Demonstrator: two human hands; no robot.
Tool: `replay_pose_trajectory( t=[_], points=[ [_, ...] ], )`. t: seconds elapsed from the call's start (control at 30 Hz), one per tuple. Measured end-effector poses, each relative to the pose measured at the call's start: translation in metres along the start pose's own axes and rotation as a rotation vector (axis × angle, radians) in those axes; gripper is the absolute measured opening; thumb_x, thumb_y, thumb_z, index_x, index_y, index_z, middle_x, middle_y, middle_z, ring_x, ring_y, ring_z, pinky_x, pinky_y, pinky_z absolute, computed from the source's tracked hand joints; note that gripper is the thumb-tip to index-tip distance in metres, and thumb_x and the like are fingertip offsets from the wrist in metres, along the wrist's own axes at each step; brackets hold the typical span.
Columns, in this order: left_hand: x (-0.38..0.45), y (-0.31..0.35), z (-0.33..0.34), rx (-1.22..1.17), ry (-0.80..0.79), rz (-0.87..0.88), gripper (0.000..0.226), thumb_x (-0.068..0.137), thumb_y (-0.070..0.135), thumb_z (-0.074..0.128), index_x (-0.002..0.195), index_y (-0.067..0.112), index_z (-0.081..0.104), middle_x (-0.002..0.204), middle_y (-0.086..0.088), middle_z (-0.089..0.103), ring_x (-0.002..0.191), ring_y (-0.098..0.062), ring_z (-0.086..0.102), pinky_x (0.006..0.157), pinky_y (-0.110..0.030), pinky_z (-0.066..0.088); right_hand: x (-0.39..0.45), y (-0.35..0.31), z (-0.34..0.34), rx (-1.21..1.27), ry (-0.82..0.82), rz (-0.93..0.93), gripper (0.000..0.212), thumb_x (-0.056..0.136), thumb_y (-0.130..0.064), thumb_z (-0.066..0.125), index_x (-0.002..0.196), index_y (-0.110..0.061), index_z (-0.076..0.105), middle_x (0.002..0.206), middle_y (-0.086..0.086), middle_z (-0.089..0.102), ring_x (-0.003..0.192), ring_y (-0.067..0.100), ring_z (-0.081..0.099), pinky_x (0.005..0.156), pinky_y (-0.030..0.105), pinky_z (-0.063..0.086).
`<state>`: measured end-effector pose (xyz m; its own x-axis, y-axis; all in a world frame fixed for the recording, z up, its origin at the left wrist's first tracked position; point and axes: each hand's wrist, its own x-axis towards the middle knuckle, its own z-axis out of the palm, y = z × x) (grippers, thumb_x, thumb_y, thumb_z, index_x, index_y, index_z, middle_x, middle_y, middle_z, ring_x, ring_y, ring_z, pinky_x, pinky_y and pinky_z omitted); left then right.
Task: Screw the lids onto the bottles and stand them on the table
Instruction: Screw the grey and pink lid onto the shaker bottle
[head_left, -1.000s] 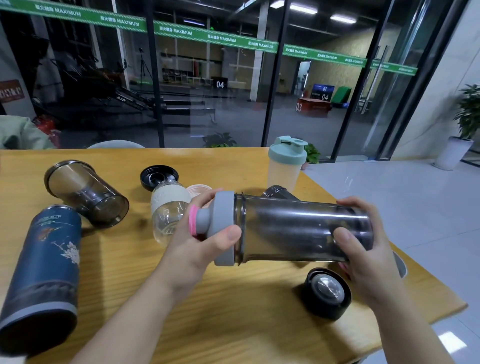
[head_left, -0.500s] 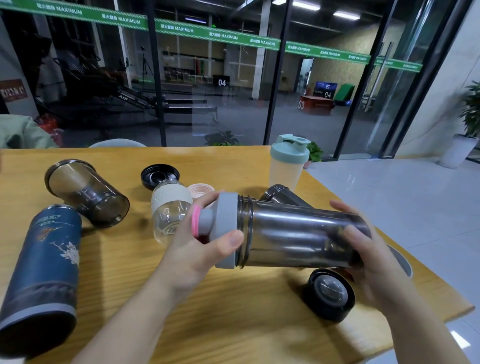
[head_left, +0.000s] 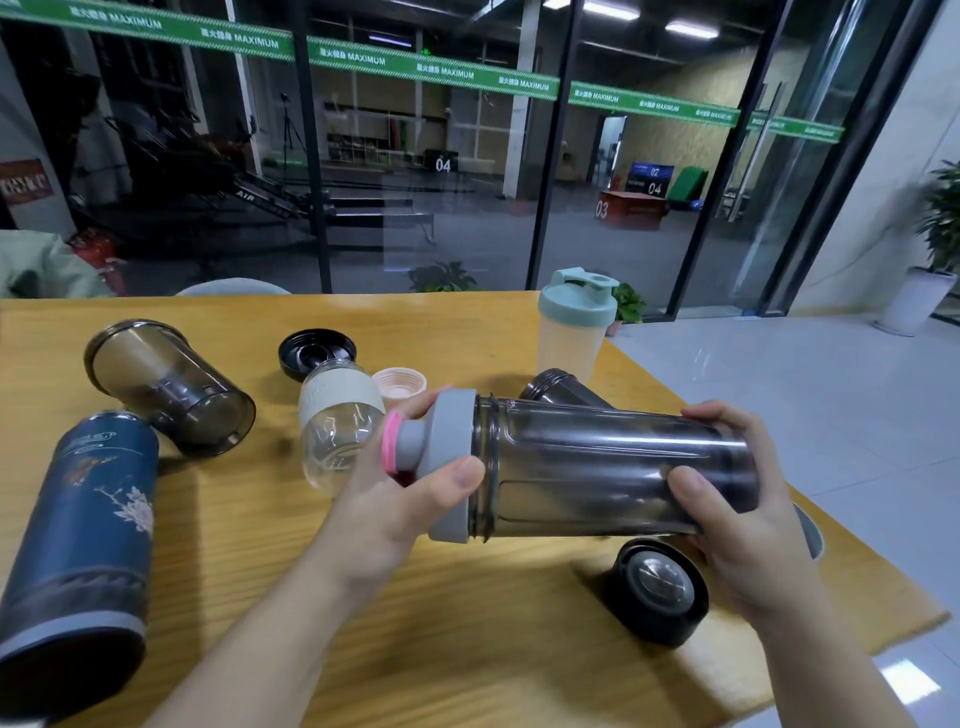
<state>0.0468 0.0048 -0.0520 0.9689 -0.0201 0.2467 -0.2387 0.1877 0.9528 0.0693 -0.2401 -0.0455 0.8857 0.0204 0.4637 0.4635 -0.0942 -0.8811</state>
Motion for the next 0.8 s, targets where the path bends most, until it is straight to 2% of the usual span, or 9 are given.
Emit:
replay_pose_trajectory(
  t=[0.07,0.13,0.2,0.27,0.37,0.4,0.5,0.67,0.8],
  points=[
    [0.000,-0.001,0.001,-0.030,0.007,-0.007,0.102,0.045,0.056,0.086,0.131,0.017,0.050,0.116,-0.024,0.063,0.109,-0.044,0.058,0.089,-0.058,0.047,-0.001,-0.001,0.000,-0.016,0.001,-0.041,0.064,0.049,-0.074,0.076,0.103,-0.045,0.058,0.109,0.002,0.058,0.102,0.041,0.057,0.090,0.068,0.043],
    [-0.001,-0.002,0.002,-0.047,0.026,-0.014,0.090,0.049,0.050,0.084,0.127,0.016,0.055,0.116,-0.025,0.063,0.108,-0.045,0.059,0.086,-0.061,0.047,-0.002,-0.001,0.000,-0.035,0.008,-0.082,0.055,0.052,-0.063,0.079,0.100,-0.049,0.057,0.106,-0.008,0.059,0.100,0.030,0.058,0.090,0.063,0.045],
    [-0.001,-0.003,0.004,-0.064,0.053,-0.040,0.077,0.051,0.045,0.080,0.120,0.017,0.060,0.108,-0.019,0.068,0.098,-0.037,0.064,0.081,-0.060,0.049,-0.002,0.000,-0.001,-0.076,0.015,-0.137,0.044,0.057,-0.046,0.071,0.098,-0.053,0.056,0.104,-0.019,0.059,0.098,0.016,0.059,0.090,0.053,0.047],
    [-0.002,-0.002,0.005,-0.080,0.059,-0.074,0.070,0.051,0.043,0.075,0.116,0.018,0.064,0.102,-0.014,0.070,0.093,-0.029,0.066,0.078,-0.060,0.050,-0.002,-0.001,-0.001,-0.090,0.009,-0.194,0.044,0.059,-0.040,0.067,0.099,-0.054,0.055,0.105,-0.020,0.060,0.099,0.011,0.059,0.090,0.040,0.049],
    [-0.003,0.000,0.004,-0.105,0.050,-0.124,0.069,0.048,0.044,0.072,0.112,0.017,0.066,0.097,-0.007,0.074,0.087,-0.020,0.070,0.069,-0.043,0.057,-0.001,0.000,0.000,-0.088,-0.001,-0.292,0.048,0.062,-0.035,0.067,0.104,-0.052,0.053,0.107,-0.020,0.061,0.101,0.004,0.059,0.089,0.020,0.048],
    [-0.003,0.001,0.004,-0.117,0.048,-0.135,0.068,0.047,0.044,0.072,0.109,0.018,0.067,0.096,-0.006,0.074,0.084,-0.019,0.071,0.065,-0.039,0.057,0.000,0.001,0.000,-0.083,-0.001,-0.312,0.049,0.063,-0.033,0.067,0.106,-0.051,0.053,0.108,-0.019,0.060,0.102,0.004,0.059,0.088,0.017,0.047],
    [-0.001,0.000,0.004,-0.164,0.075,-0.154,0.066,0.048,0.045,0.072,0.108,0.017,0.067,0.093,-0.009,0.074,0.077,-0.021,0.071,0.058,-0.039,0.058,-0.001,0.006,0.005,-0.057,-0.001,-0.340,0.052,0.064,-0.030,0.069,0.111,-0.044,0.051,0.112,-0.010,0.059,0.101,0.008,0.059,0.087,0.017,0.047],
    [0.001,0.001,-0.002,-0.162,0.060,-0.161,0.071,0.049,0.043,0.074,0.113,0.013,0.065,0.093,-0.011,0.074,0.076,-0.022,0.070,0.056,-0.038,0.057,0.003,0.003,0.009,-0.058,-0.003,-0.268,0.050,0.061,-0.035,0.067,0.108,-0.032,0.051,0.103,-0.025,0.061,0.095,-0.004,0.059,0.081,0.009,0.045],
    [0.000,0.002,-0.002,-0.150,0.073,-0.125,0.062,0.044,0.041,0.080,0.100,0.018,0.071,0.090,-0.007,0.075,0.078,-0.020,0.071,0.059,-0.039,0.058,0.007,0.000,0.010,-0.070,-0.002,-0.241,0.045,0.060,-0.038,0.067,0.103,-0.046,0.054,0.102,-0.024,0.062,0.095,-0.002,0.060,0.081,0.012,0.047]
  ],
)
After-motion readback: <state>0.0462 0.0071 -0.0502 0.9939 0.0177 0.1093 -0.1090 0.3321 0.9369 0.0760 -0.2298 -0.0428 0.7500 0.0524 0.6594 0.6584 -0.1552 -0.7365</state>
